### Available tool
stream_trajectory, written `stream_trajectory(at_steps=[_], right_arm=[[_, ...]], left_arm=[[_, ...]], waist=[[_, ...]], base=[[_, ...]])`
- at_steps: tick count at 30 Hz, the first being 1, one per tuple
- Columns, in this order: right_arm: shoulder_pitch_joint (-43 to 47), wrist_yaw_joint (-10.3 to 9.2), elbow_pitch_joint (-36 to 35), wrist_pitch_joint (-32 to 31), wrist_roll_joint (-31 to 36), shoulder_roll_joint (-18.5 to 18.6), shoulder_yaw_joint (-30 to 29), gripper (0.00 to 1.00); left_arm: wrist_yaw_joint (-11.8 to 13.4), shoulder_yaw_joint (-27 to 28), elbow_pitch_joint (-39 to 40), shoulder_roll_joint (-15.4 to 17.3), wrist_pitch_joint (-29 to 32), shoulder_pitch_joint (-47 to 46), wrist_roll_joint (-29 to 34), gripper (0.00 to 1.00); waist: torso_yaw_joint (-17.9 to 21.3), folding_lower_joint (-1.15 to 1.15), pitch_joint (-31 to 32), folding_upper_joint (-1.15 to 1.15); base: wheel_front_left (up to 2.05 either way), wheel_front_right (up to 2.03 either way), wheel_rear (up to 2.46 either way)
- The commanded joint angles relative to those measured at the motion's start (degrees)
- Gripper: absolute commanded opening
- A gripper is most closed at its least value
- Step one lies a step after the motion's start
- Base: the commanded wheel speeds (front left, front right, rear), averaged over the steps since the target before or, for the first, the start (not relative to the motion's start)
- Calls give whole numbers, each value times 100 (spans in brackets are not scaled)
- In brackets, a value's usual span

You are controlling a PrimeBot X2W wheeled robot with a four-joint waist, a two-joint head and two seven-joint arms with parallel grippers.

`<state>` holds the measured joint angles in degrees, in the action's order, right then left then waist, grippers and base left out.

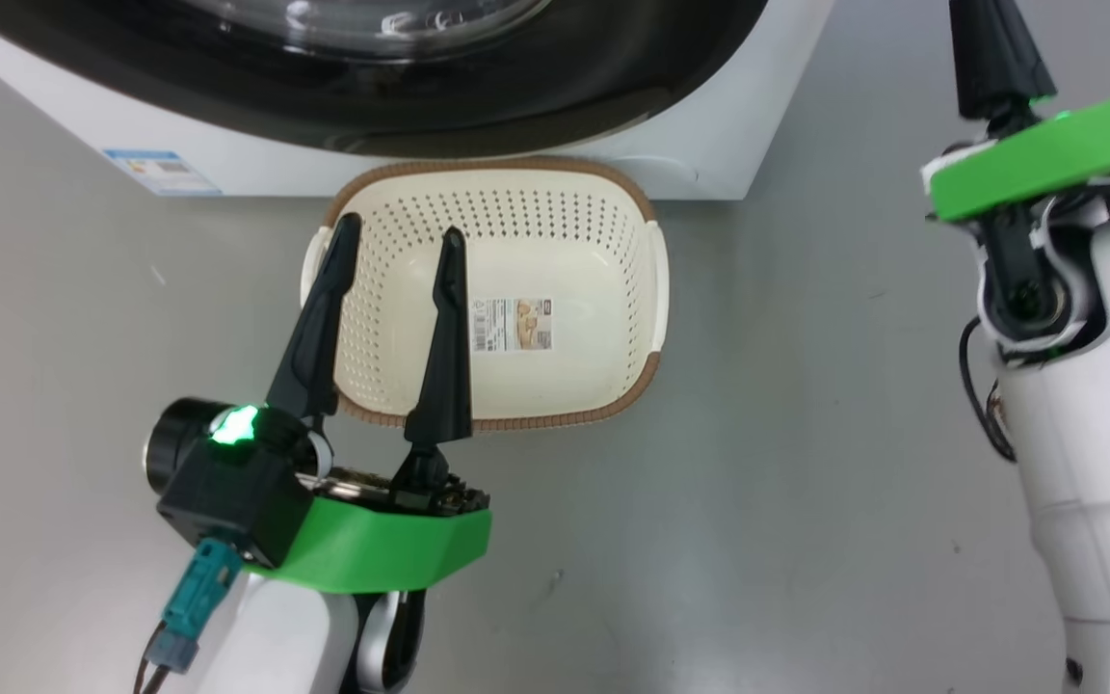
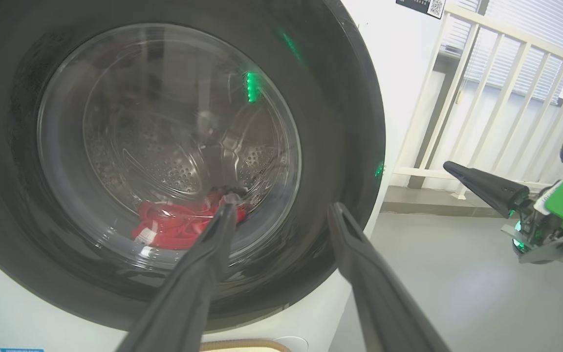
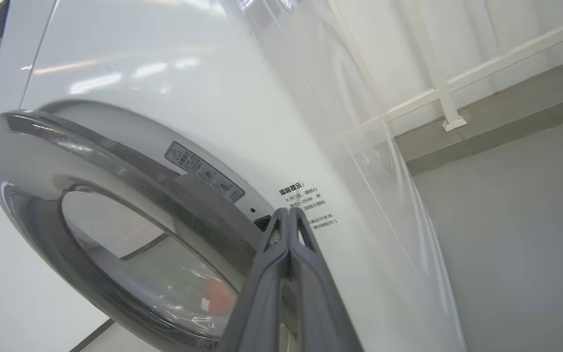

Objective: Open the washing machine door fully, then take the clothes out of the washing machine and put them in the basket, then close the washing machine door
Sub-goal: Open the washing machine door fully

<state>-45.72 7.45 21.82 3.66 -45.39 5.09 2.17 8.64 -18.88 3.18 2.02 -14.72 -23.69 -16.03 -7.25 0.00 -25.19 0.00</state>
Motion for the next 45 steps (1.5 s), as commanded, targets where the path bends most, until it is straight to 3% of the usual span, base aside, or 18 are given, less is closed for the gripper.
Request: stream_trajectory(at_steps=[1, 10, 18, 28, 45], right_arm=[[-131, 3, -191, -49, -97, -69, 85, 0], [-728, 3, -281, -1370, -1830, 99, -102, 0], [-1285, 3, 0, -2488, -2675, 259, -256, 0], [-1870, 3, 407, -3183, -2880, 217, -234, 0], [-2137, 3, 676, -3482, -2729, 152, -124, 0]], left_arm=[[51, 131, 176, 86, -28, -92, 46, 100], [69, 84, 275, 86, -28, -123, 68, 100], [105, 34, 314, 86, -28, -212, 75, 100], [182, -94, 332, 86, -28, -297, -11, 100], [247, -166, 345, 86, -28, -319, -184, 100]], waist=[[-59, 0, -88, 0], [-160, 0, -331, 0], [-256, 0, -593, 0], [-388, 0, -791, 0], [-720, 0, -885, 0]], base=[[0, 0, 0], [0, 0, 0], [0, 0, 0], [0, 0, 0], [0, 0, 0]])
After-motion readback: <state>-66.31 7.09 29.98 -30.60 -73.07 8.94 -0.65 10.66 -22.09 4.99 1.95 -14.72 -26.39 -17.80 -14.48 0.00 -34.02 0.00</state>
